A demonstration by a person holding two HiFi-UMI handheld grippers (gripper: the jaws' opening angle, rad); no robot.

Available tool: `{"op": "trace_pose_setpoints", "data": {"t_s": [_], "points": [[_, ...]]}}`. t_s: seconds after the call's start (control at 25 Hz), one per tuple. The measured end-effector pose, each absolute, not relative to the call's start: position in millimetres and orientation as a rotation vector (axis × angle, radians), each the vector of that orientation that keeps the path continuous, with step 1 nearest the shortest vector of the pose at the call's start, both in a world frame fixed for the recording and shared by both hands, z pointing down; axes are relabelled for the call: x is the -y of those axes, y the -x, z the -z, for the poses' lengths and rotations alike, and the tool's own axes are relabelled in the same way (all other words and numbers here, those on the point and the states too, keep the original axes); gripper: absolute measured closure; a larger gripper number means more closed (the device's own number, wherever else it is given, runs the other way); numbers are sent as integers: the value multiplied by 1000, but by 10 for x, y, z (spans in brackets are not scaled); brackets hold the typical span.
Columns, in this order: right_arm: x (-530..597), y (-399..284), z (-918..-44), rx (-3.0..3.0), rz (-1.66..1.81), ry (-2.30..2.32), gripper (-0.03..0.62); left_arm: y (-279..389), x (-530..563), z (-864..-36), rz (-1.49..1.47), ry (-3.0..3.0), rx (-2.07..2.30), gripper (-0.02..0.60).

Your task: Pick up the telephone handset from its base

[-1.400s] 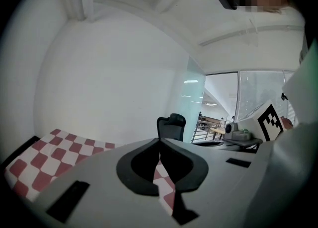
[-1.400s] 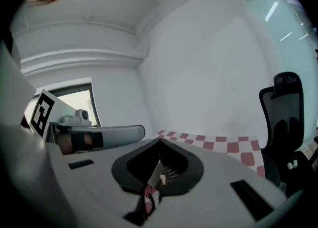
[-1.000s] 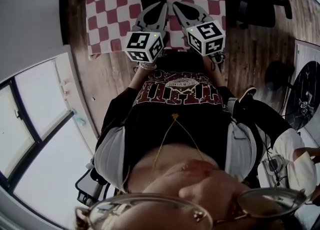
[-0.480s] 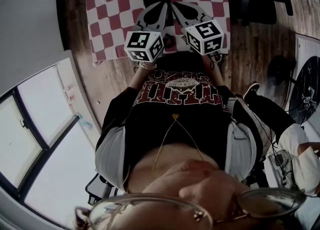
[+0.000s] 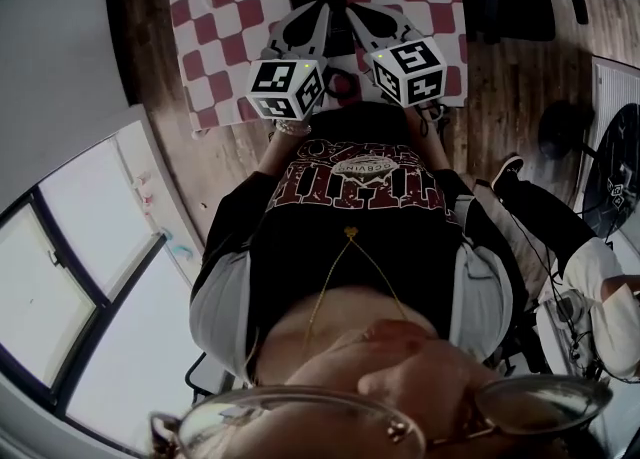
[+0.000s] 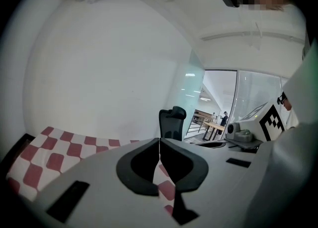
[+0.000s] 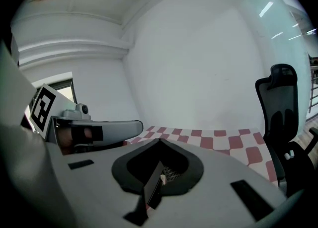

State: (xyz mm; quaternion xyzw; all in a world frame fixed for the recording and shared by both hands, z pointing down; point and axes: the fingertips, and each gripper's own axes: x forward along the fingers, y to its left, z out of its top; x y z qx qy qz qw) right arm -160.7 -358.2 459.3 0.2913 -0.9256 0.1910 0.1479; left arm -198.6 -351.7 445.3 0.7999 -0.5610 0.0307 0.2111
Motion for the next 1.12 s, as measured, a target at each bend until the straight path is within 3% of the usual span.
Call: {"op": "trace_pose_setpoints", "data": {"t_s": [1.12], "points": [[3771,1716,-5286,2470,-651,-886,577,2371,3675,-5104,-189,-2113,1477,571]]}}
